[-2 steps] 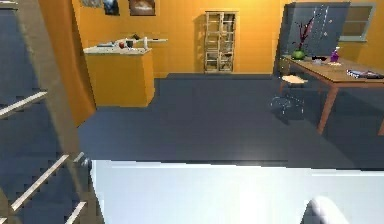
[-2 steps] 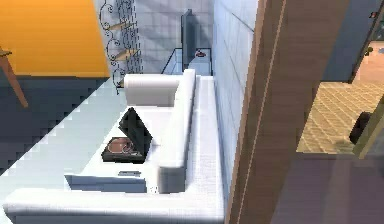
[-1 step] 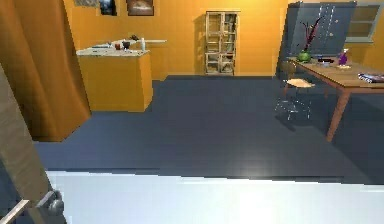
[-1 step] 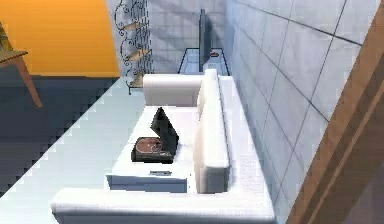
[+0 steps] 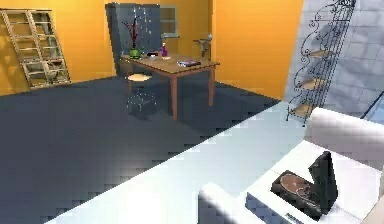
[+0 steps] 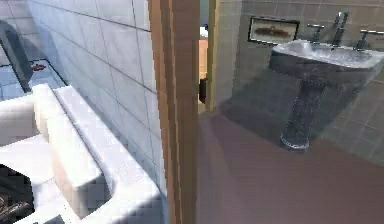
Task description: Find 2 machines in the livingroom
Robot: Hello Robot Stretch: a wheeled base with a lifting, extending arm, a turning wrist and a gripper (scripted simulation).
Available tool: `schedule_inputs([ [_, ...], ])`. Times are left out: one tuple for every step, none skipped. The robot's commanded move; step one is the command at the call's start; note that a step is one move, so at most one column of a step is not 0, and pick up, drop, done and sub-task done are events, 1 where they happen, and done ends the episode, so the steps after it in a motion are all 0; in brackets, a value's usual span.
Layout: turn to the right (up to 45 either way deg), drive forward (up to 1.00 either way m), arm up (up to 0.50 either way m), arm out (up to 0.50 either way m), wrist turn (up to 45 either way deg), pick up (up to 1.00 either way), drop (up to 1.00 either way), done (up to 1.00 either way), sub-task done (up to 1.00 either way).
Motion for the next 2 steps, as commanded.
schedule_inputs([
  [39.0, 0.0, 0.0, 0.0, 0.0, 0.0, 0.0, 0.0, 0.0],
  [0.0, 0.05, 0.0, 0.0, 0.0, 0.0, 0.0, 0.0, 0.0],
])
